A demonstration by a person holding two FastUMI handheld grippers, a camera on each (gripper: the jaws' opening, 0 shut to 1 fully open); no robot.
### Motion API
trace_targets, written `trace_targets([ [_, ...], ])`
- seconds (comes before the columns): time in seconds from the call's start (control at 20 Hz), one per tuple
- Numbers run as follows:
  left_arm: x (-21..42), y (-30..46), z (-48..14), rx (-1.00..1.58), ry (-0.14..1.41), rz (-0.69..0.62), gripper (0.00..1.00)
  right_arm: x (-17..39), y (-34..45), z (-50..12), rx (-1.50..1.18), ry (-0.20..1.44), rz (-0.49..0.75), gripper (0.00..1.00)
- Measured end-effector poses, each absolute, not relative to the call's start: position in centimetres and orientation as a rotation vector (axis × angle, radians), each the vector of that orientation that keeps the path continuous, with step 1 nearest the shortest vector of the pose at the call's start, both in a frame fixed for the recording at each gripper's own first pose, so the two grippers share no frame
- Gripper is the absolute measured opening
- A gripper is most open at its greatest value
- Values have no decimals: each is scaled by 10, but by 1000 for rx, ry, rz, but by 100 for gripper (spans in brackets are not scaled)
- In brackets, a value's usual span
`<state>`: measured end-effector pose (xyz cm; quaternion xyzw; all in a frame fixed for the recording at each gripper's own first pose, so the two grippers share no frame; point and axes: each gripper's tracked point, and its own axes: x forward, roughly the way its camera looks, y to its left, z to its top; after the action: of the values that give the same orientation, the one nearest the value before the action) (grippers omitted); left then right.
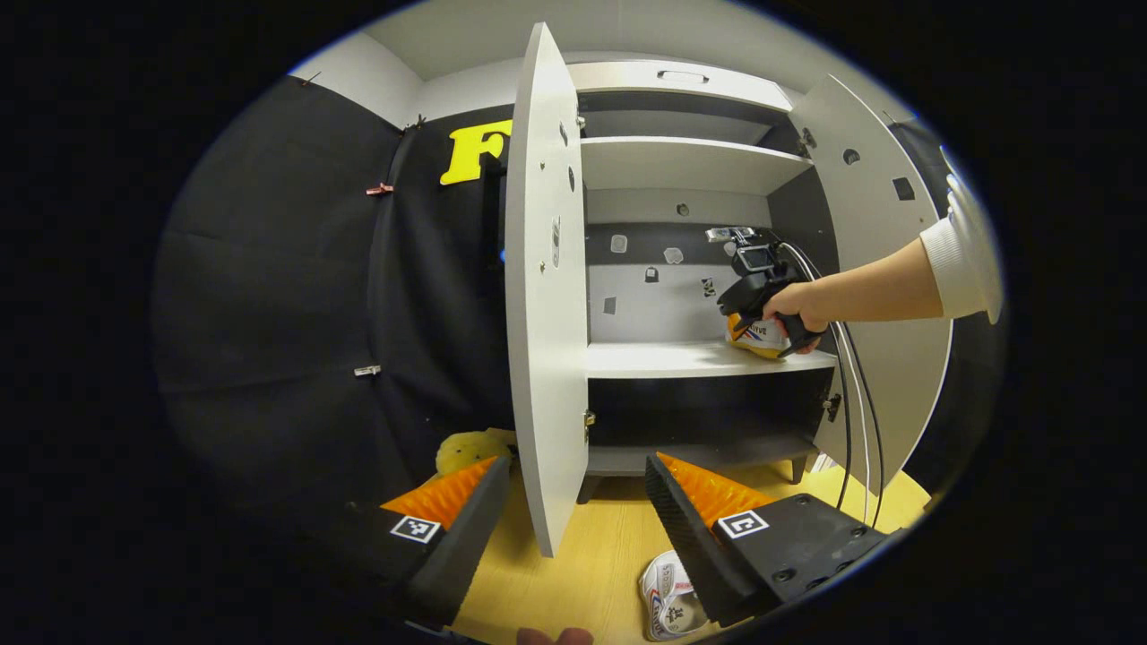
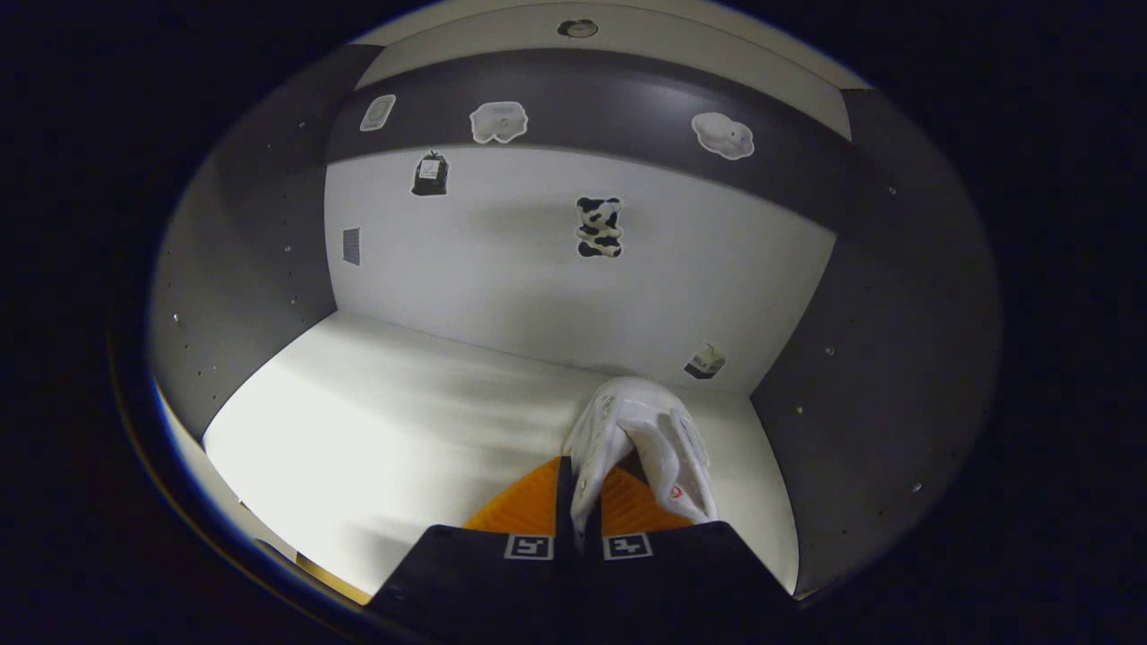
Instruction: Grab one shoe with the right hand and put it into the shoe cabinet, grab the other shoe with the left hand and put it into the shoe cabinet; then close the right door with the right hand and the left door with the left hand.
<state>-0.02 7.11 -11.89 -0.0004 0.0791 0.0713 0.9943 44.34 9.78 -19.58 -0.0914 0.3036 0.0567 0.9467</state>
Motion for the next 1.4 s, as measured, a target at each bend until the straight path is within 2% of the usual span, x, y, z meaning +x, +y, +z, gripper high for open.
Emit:
trace_targets([
  [0.2, 0, 70, -122, -3, 171, 143, 96, 449, 99, -198, -218, 604, 95, 7],
  [0.35, 0, 67, -122, -4, 168, 133, 96, 443, 95, -197, -221, 617, 72, 17],
  [0.45, 0, 65, -122, -8, 164, 125, 96, 434, 103, -192, -180, 623, 99, 33],
  [0.5, 0, 63, -122, -12, 163, 119, 96, 428, 105, -189, -169, 618, 106, 55],
  [0.55, -1, 61, -122, -17, 163, 113, 96, 422, 108, -186, -161, 613, 117, 63],
  [0.6, -1, 60, -122, -20, 162, 110, 96, 414, 112, -182, -153, 601, 127, 81],
  [0.65, -2, 60, -124, -25, 162, 106, 96, 406, 115, -176, -146, 588, 134, 87],
  [0.7, -3, 58, -124, -30, 163, 101, 96, 396, 116, -170, -139, 572, 136, 96],
  [0.95, -10, 53, -129, -41, 152, 75, 96, 347, 117, -125, -33, 422, 157, 98],
  [1.4, -25, 36, -171, -24, 163, -4, 97, 202, 94, -42, 50, 100, 166, 98],
])
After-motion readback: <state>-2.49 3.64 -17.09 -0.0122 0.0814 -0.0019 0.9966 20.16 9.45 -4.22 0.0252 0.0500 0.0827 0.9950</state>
